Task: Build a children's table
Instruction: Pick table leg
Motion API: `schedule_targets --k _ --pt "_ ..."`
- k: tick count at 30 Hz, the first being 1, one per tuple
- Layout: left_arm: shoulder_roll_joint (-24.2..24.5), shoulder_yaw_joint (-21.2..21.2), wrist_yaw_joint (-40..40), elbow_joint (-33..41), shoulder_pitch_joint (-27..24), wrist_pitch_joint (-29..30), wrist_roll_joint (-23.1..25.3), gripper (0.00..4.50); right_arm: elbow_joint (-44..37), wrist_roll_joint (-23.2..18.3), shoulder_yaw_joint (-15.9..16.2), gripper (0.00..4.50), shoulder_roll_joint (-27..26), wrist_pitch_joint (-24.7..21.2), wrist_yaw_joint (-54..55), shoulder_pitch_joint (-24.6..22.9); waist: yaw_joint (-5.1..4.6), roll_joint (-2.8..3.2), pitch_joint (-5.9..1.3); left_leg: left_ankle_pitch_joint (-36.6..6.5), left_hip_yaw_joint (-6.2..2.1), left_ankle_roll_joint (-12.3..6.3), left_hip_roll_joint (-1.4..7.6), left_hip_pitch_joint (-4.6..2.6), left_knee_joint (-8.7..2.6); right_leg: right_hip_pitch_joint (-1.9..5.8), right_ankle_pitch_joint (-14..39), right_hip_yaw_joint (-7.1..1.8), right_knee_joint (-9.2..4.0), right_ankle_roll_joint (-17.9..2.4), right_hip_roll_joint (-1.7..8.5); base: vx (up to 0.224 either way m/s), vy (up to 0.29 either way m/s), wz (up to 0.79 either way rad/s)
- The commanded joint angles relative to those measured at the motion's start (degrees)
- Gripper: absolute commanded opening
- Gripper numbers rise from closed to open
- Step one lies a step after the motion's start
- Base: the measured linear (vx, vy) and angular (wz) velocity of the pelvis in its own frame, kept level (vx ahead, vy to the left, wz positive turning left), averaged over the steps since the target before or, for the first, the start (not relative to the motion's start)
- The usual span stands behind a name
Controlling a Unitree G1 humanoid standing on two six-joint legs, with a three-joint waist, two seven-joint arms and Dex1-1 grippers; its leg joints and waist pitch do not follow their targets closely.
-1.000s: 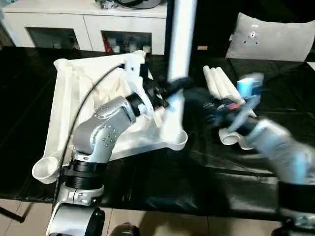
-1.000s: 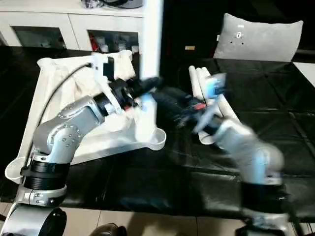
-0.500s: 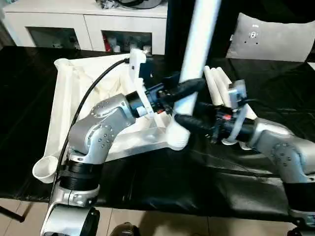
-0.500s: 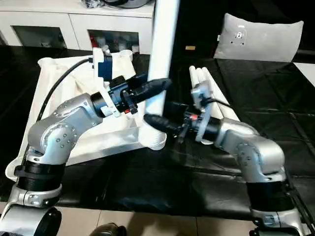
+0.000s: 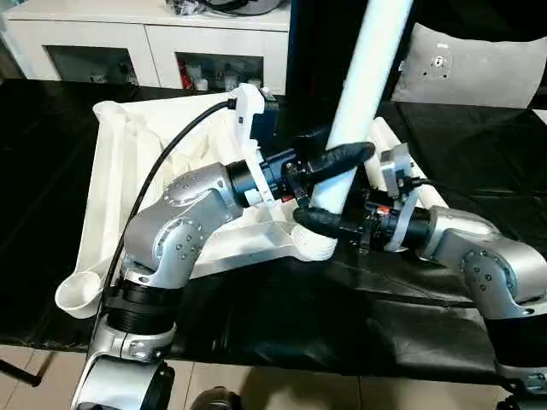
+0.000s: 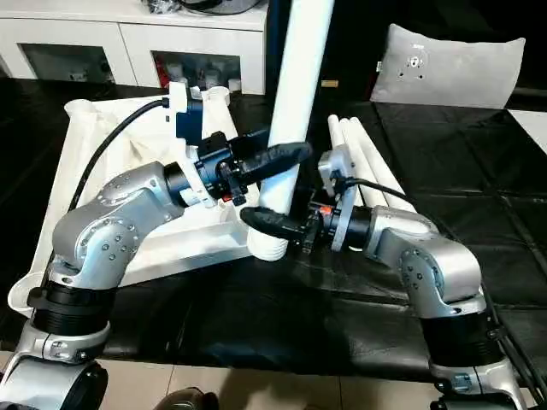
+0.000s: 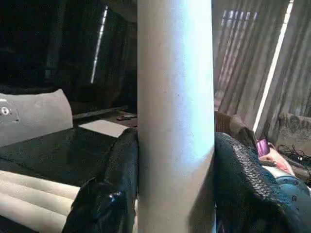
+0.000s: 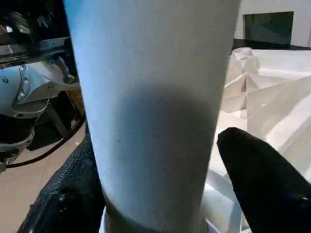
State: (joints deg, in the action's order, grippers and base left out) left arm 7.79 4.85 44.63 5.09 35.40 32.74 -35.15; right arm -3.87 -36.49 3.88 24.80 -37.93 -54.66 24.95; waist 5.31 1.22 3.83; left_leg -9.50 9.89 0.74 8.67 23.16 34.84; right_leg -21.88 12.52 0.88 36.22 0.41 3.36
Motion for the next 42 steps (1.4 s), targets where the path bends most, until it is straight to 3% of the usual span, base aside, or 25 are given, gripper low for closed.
schedule_targets --k 1,8,9,12,13,16,21,22,25,29,30,34,37,40,42 --pt "0.3 0.6 0.8 1.7 -0.2 -0.6 0.2 1.86 -0.1 -0.7 0.0 3.14 -0.1 -0.2 -0.5 0.6 0.14 -1.29 -4.33 -7.2 -1.13 -2.35 3.82 -1.56 -3.61 2.11 6.3 -1.74 -4.22 -13.5 4.60 0.000 0.000 0.00" --pt "0.7 1.0 1.2 1.9 -0.5 -1.0 0.3 1.86 0.0 -0.7 -0.3 2.70 -0.2 -0.7 -0.9 0.4 0.15 -1.20 -4.36 -7.1 -1.15 -2.13 3.85 -1.63 -3.61 2.07 6.0 -1.74 -4.18 -13.5 4.60 0.000 0.000 0.00" --pt "0.7 1.0 1.3 1.8 -0.4 -1.1 0.4 1.86 0.1 -0.8 -0.3 2.39 -0.2 -0.8 -1.0 0.5 0.18 -1.12 -4.38 -7.0 -1.16 -2.07 3.83 -1.61 -3.58 2.10 5.9 -1.76 -4.14 -13.5 4.60 0.000 0.000 0.00" --pt "0.8 1.2 1.5 1.7 -0.4 -1.1 0.4 1.86 0.2 -0.9 -0.4 2.31 -0.2 -1.0 -0.8 0.5 0.18 -1.12 -4.39 -7.0 -1.17 -2.12 3.84 -1.63 -3.59 2.09 5.6 -1.75 -4.11 -13.5 4.55 0.000 0.000 0.00" --pt "0.9 1.3 1.7 1.8 -0.4 -1.0 0.4 1.86 0.2 -0.9 -0.5 2.03 -0.2 -1.1 -0.8 0.4 0.17 -1.12 -4.40 -7.0 -1.16 -2.11 3.84 -1.65 -3.57 2.10 5.7 -1.75 -4.15 -13.6 4.61 0.000 0.000 0.00" --pt "1.3 1.8 2.0 2.0 -0.7 -0.9 0.6 1.86 -0.2 -0.8 -0.5 2.02 -0.6 -1.2 -0.4 0.0 0.15 -0.85 -4.41 -7.3 -1.21 -1.86 3.86 -1.67 -3.62 2.07 5.4 -1.73 -4.11 -13.7 4.52 0.000 0.000 0.00" --pt "1.3 2.0 0.3 1.2 -0.3 -0.3 1.5 1.86 -0.9 -0.1 -0.7 1.95 -1.4 0.0 0.7 -1.0 0.12 -0.91 -4.45 -7.1 -1.20 -1.74 3.82 -1.58 -3.61 2.14 4.7 -1.77 -4.04 -13.7 4.52 0.000 0.000 0.00" --pt "1.2 1.7 0.2 1.2 -0.2 0.5 0.7 1.86 -1.0 0.0 -0.9 1.95 -2.0 0.0 1.8 -1.1 0.15 -0.68 -4.47 -7.3 -1.24 -1.65 3.82 -1.64 -3.60 2.13 4.8 -1.75 -4.04 -13.8 4.59 0.000 0.000 0.00" --pt "0.6 1.1 -0.9 1.3 0.0 0.7 0.3 2.56 -1.8 -1.0 -1.1 1.95 -3.0 -0.6 2.7 -1.5 0.06 -0.68 -4.47 -7.6 -1.24 -1.43 3.85 -1.71 -3.66 2.05 4.6 -1.72 -4.01 -14.1 4.48 0.000 0.000 0.00" --pt "-0.2 1.4 0.4 2.5 -0.1 1.7 -2.1 2.78 -2.4 1.9 -0.4 1.95 -4.8 0.5 7.4 -2.2 0.08 -0.54 -4.44 -7.6 -1.26 -0.80 3.82 -1.69 -3.76 2.02 4.3 -1.73 -3.98 -13.8 4.44 0.000 0.000 0.00" --pt "-0.4 1.4 0.5 2.8 -0.2 1.8 -2.5 3.02 -2.5 1.8 -0.2 1.94 -4.8 0.1 7.4 -2.3 0.02 -0.59 -4.46 -7.7 -1.21 -0.71 3.80 -1.70 -3.75 2.00 4.4 -1.78 -3.99 -13.8 4.44 0.000 0.000 0.00" --pt "-2.7 1.3 0.4 4.9 -0.8 3.7 -6.6 3.18 -3.4 1.3 0.7 1.94 -4.9 -2.4 7.9 -2.4 0.10 -0.55 -4.42 -8.4 -1.24 -0.62 3.82 -1.70 -3.75 2.11 4.6 -1.79 -4.05 -14.0 4.49 0.000 0.000 0.00" --pt "-4.7 1.4 0.0 6.3 -1.6 4.8 -8.9 3.55 -3.9 1.7 1.1 1.94 -5.8 -2.2 9.0 -2.9 0.10 -0.58 -4.38 -8.7 -1.25 -0.57 3.84 -1.68 -3.77 2.12 5.2 -1.81 -4.09 -13.9 4.54 0.000 0.000 0.00" --pt "-5.3 1.5 0.0 6.6 -1.7 5.2 -9.6 3.68 -3.7 1.9 1.2 1.93 -6.2 -1.8 9.3 -2.9 -0.02 -0.56 -4.28 -9.6 -1.24 -0.23 3.77 -1.70 -3.84 2.06 6.8 -1.82 -4.30 -13.3 4.42 0.000 0.000 0.00" --pt "-6.0 1.0 -1.3 6.3 -1.7 4.8 -9.2 4.01 -3.7 2.4 1.1 1.93 -6.9 -1.1 10.3 -3.1 -0.04 -0.51 -4.25 -9.9 -1.30 0.05 3.81 -1.69 -3.93 2.02 7.5 -1.85 -4.41 -12.9 4.45 0.000 0.000 0.00"
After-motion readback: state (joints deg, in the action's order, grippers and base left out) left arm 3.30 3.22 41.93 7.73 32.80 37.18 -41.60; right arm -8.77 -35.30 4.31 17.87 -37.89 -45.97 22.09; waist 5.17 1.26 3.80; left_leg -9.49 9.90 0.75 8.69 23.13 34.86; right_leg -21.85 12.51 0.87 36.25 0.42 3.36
